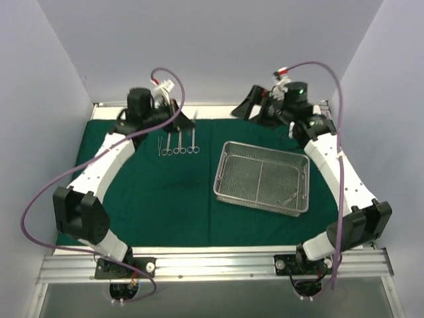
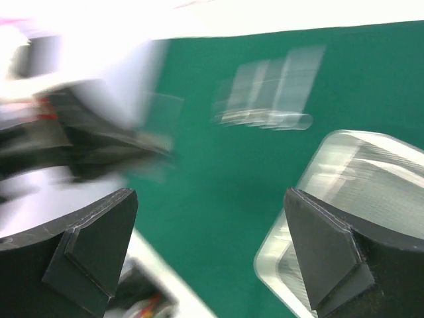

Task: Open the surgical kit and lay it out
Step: Pick up the medical item from the container, then place the medical item in the surgical kit.

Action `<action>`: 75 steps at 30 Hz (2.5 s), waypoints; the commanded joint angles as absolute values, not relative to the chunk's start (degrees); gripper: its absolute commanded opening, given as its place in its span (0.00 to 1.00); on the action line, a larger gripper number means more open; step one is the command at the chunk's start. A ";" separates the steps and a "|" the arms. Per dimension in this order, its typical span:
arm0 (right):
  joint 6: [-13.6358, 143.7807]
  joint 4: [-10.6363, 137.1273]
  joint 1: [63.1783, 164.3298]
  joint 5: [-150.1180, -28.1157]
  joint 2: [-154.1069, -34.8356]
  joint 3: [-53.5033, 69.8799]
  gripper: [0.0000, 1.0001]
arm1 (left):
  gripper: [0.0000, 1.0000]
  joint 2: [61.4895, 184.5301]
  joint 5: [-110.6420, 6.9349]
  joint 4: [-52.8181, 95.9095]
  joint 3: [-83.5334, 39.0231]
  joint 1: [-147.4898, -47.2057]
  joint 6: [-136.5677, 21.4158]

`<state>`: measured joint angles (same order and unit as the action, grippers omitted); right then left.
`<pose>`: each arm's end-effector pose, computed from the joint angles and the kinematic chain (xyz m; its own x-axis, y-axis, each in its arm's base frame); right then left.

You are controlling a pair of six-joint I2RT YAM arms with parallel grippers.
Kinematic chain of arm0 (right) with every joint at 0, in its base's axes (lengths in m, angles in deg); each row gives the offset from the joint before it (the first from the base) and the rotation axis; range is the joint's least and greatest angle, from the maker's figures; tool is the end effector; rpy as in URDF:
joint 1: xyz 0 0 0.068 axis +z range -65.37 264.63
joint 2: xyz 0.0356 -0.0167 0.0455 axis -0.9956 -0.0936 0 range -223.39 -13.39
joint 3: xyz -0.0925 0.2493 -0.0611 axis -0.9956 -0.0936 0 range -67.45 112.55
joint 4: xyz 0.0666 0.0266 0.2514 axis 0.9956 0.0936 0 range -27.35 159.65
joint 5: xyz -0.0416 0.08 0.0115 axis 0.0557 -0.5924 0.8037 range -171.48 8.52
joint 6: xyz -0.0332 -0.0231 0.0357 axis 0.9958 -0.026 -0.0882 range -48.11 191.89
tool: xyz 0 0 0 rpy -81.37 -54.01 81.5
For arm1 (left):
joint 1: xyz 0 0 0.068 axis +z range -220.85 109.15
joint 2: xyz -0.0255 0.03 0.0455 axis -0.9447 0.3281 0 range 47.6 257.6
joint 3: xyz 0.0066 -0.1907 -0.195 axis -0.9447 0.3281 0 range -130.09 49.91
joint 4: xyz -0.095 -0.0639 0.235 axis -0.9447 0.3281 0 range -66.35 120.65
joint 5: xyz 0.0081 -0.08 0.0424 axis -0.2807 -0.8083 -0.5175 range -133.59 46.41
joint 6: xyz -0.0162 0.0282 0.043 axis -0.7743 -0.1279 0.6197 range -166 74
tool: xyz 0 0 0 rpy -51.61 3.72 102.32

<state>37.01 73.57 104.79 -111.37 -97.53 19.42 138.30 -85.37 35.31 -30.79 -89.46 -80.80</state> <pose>0.3118 0.1334 0.4328 -0.5455 0.3279 -0.7713 -0.5485 0.5562 0.6243 0.3414 -0.1400 0.3569 -0.7579 -0.1938 -0.6229 0.4777 0.4853 -0.7323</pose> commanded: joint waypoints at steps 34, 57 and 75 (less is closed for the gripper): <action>54.75 108.18 85.33 -93.78 -106.29 27.65 1.00 | 0.02 175.66 -49.13 60.38 -52.65 -73.84 -58.48; 58.09 109.67 85.42 -94.05 -111.03 29.58 1.00 | 0.31 176.98 -47.81 62.06 -50.72 -73.75 -58.12; 41.23 106.07 89.72 -86.23 -102.43 6.13 0.82 | 0.48 169.78 -50.10 69.51 -56.16 -71.73 -60.67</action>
